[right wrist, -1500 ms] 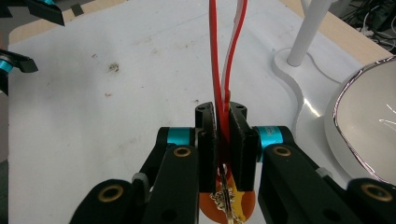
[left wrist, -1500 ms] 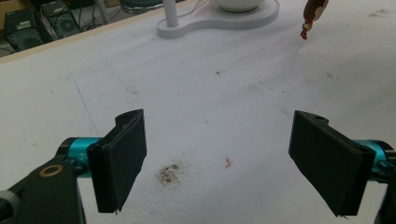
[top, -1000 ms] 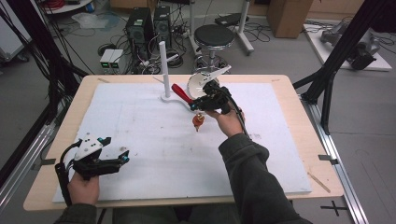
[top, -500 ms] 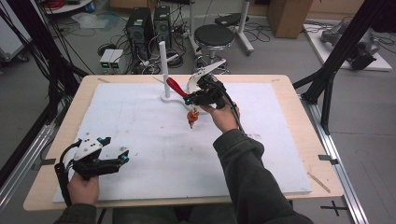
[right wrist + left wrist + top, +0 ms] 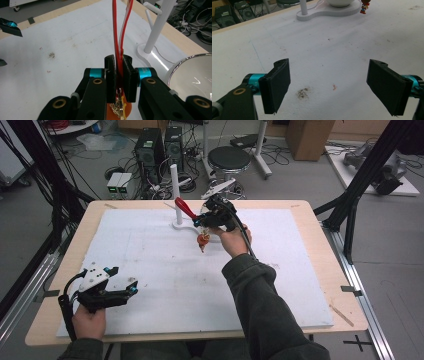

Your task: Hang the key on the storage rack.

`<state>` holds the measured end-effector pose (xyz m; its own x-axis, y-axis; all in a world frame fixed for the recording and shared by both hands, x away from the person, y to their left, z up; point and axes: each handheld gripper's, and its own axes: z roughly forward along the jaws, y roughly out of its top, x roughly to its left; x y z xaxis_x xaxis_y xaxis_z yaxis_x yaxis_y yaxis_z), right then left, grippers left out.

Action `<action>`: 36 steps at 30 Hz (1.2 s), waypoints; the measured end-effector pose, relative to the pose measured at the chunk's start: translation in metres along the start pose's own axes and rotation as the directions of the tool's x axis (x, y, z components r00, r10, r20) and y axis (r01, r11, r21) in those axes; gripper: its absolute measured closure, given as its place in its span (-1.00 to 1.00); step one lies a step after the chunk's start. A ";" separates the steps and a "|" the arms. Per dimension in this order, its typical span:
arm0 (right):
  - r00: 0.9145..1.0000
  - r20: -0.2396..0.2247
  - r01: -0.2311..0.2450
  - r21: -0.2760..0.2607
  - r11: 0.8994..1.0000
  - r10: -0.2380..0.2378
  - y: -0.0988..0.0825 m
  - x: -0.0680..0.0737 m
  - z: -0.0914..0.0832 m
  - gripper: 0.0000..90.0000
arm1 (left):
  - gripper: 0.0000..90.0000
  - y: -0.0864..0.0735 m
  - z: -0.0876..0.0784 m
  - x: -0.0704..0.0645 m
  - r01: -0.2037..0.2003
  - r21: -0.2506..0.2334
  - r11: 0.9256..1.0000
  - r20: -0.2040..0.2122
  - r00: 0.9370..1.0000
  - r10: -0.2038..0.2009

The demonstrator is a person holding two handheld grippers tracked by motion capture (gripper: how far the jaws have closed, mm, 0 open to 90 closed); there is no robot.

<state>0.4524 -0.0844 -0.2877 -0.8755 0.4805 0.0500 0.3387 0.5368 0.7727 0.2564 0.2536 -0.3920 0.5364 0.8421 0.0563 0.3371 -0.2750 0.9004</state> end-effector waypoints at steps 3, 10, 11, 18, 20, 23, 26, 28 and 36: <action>1.000 0.013 0.002 0.005 1.000 -0.002 0.003 0.000 0.003 0.86 | -0.56 0.000 0.000 0.000 -0.001 0.000 1.000 0.000 1.000 0.001; 0.999 0.037 -0.003 0.010 1.000 0.003 0.008 -0.003 0.011 0.86 | -0.56 0.000 -0.001 0.001 0.004 -0.002 1.000 -0.003 1.000 -0.004; 0.999 0.040 -0.006 0.016 1.000 0.005 0.009 -0.004 0.012 0.86 | -0.56 0.000 -0.001 0.002 0.004 -0.002 1.000 -0.002 1.000 -0.004; 0.998 0.057 0.000 0.037 0.999 -0.002 0.019 -0.005 0.023 0.86 | -0.56 0.000 -0.001 0.001 0.003 -0.003 1.000 -0.002 1.000 -0.003; 0.998 0.065 -0.002 0.035 0.999 0.000 0.023 -0.005 0.026 0.86 | -0.56 0.000 -0.001 0.001 0.003 -0.003 1.000 -0.002 1.000 -0.003; 0.997 0.079 0.005 0.052 0.999 -0.009 0.028 -0.005 0.033 0.86 | -0.56 -0.001 -0.001 0.001 0.003 -0.005 1.000 -0.002 1.000 -0.003; 0.996 0.088 -0.002 0.066 0.998 -0.004 0.030 -0.006 0.039 0.86 | -0.56 -0.001 -0.001 0.001 0.002 -0.005 1.000 -0.001 1.000 -0.002; 0.995 0.098 -0.013 0.078 0.997 0.005 0.030 -0.007 0.044 0.86 | -0.56 -0.001 -0.001 0.001 0.006 -0.006 1.000 0.000 1.000 -0.006; 0.990 0.136 -0.032 0.098 0.995 0.019 0.030 -0.011 0.056 0.86 | -0.56 -0.001 -0.001 0.002 0.008 -0.008 1.000 -0.003 1.000 -0.008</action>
<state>0.4914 -0.0342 -0.3003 -0.8139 0.5806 -0.0224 0.3991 0.5866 0.7047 0.2563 0.2560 -0.3924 0.5314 0.8456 0.0508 0.3352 -0.2650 0.9041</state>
